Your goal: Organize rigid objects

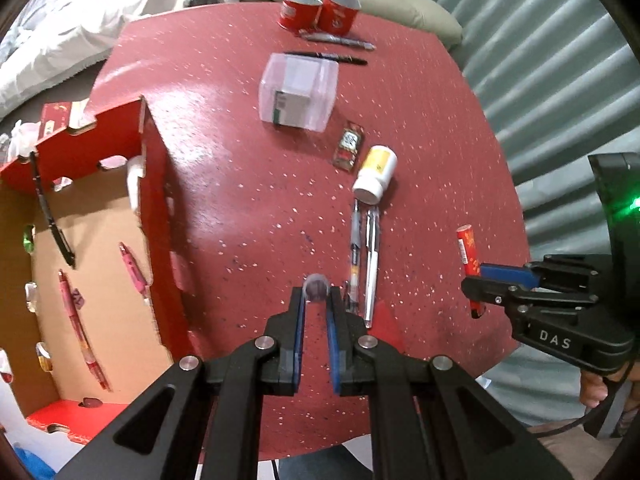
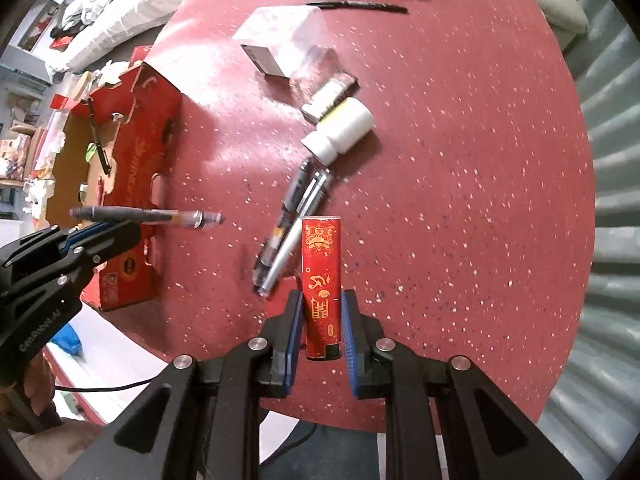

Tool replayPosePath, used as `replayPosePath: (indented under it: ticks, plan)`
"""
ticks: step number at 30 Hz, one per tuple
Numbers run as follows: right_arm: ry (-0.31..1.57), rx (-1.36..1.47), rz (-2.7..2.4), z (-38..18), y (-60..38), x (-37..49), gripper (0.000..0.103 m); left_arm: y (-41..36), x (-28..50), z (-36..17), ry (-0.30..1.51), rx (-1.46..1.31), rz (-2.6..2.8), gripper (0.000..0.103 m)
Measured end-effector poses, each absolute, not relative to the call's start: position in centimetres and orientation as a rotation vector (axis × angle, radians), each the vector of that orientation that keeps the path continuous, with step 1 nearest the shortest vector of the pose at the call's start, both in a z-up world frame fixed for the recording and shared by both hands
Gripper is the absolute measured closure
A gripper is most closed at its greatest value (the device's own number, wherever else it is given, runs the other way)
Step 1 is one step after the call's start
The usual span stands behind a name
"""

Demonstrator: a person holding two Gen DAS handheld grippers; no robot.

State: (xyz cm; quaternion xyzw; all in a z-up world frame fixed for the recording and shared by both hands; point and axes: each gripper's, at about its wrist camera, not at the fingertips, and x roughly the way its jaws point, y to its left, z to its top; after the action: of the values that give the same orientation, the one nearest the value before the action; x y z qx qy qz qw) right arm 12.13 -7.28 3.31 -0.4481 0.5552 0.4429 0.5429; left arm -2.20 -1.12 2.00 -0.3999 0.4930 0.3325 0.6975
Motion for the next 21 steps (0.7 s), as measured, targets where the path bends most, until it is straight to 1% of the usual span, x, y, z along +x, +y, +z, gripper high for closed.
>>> replayPosePath:
  ticks: [8, 10, 15, 18, 21]
  plan:
    - [1.288, -1.094, 1.085, 3.6, -6.3, 10.9, 0.083, -0.7, -3.5, 2.7, 1.041, -0.908, 0.780, 0.092]
    - [1.282, -1.106, 1.091, 3.5, -6.3, 10.6, 0.083, -0.7, -3.8, 2.9, 1.027, -0.916, 0.784, 0.095]
    - [1.270, -1.132, 1.109, 3.6, -6.3, 9.8, 0.083, -0.8, -4.6, 3.4, 0.993, -0.928, 0.805, 0.096]
    - [1.272, -1.146, 1.114, 3.3, -6.2, 9.3, 0.083, -0.9, -4.9, 3.2, 0.995, -0.935, 0.813, 0.096]
    - [1.275, -1.155, 1.117, 3.1, -6.4, 9.0, 0.083, -0.6, -4.6, 1.9, 1.024, -0.940, 0.842, 0.096]
